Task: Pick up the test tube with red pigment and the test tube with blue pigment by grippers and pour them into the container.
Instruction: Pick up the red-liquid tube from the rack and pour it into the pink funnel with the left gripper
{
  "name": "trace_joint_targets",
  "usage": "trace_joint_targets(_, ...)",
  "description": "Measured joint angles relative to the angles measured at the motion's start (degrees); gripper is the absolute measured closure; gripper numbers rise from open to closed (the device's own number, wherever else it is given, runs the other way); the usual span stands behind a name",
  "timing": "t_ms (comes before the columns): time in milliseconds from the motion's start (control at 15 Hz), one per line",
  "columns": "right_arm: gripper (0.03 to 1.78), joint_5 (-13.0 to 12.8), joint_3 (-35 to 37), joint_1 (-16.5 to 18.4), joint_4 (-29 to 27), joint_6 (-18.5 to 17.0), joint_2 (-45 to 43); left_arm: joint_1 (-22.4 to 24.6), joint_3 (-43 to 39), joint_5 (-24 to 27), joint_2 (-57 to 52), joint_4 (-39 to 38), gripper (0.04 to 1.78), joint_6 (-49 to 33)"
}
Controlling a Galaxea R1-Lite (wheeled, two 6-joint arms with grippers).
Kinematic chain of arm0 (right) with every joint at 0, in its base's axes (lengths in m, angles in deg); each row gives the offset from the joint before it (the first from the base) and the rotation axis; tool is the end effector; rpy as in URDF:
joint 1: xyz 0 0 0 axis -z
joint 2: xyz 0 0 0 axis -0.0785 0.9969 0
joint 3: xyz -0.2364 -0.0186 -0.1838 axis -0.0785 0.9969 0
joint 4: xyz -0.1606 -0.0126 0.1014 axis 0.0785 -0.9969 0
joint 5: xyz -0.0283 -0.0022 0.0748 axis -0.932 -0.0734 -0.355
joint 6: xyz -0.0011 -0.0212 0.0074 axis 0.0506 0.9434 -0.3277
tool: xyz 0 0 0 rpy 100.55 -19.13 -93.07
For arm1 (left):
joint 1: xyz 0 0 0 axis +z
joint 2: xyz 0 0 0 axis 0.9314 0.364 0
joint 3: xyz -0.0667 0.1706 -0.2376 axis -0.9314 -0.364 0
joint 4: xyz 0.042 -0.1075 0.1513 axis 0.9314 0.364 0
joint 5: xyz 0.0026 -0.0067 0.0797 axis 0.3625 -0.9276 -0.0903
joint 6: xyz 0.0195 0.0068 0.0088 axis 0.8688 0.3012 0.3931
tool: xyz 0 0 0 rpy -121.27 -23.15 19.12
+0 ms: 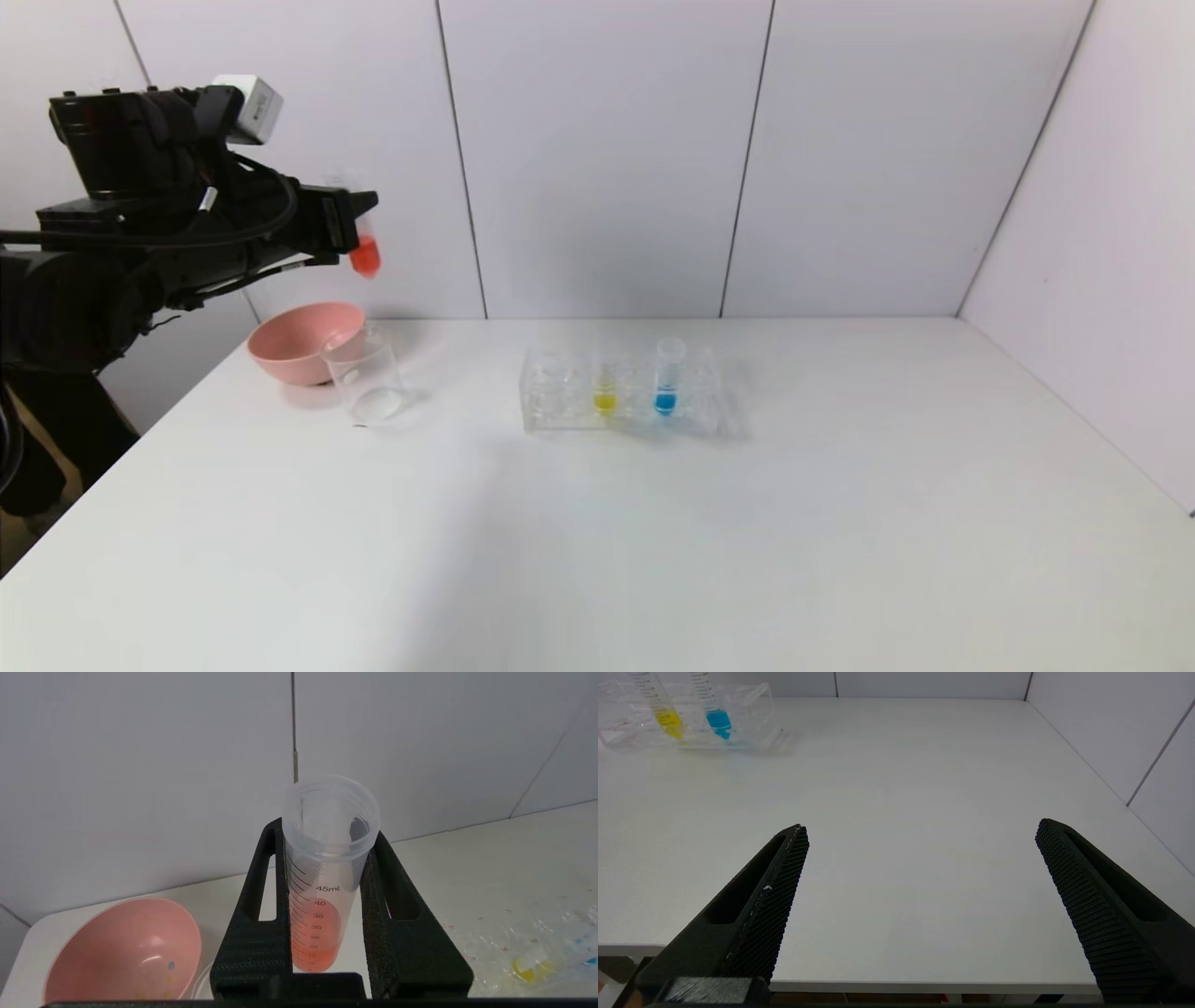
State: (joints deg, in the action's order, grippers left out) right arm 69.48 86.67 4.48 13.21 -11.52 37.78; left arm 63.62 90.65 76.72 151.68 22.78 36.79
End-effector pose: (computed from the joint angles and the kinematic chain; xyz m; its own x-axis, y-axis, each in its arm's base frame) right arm -0.0228 0.0001 0.0746 1.0000 0.0004 -0.0077 -0.0004 1.0000 0.0000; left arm 0.3373 -0.0336 0.2702 0.9658 -0.2589 0.0173 0.2589 0.9659 0.0010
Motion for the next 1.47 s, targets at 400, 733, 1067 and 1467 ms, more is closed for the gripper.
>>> trace_joint_targets(400,0.04,0.0,0.0,0.02,0.0,0.0,0.0,7.07,-2.27,4.17,0.0,-0.29,1.38,-2.83)
trace_joint_targets(733,0.04,0.0,0.0,0.02,0.0,-0.02,0.0,11.9,-2.86,6.17,0.51,-0.2,1.38,-2.95)
trace_joint_targets(1067,0.04,0.0,0.0,0.02,0.0,0.0,0.0,12.3,-3.36,8.52,0.63,-0.18,1.38,-2.94)
trace_joint_targets(1467,0.04,0.0,0.0,0.02,0.0,0.0,0.0,13.04,-5.0,8.59,-0.39,-0.39,1.38,-2.45)
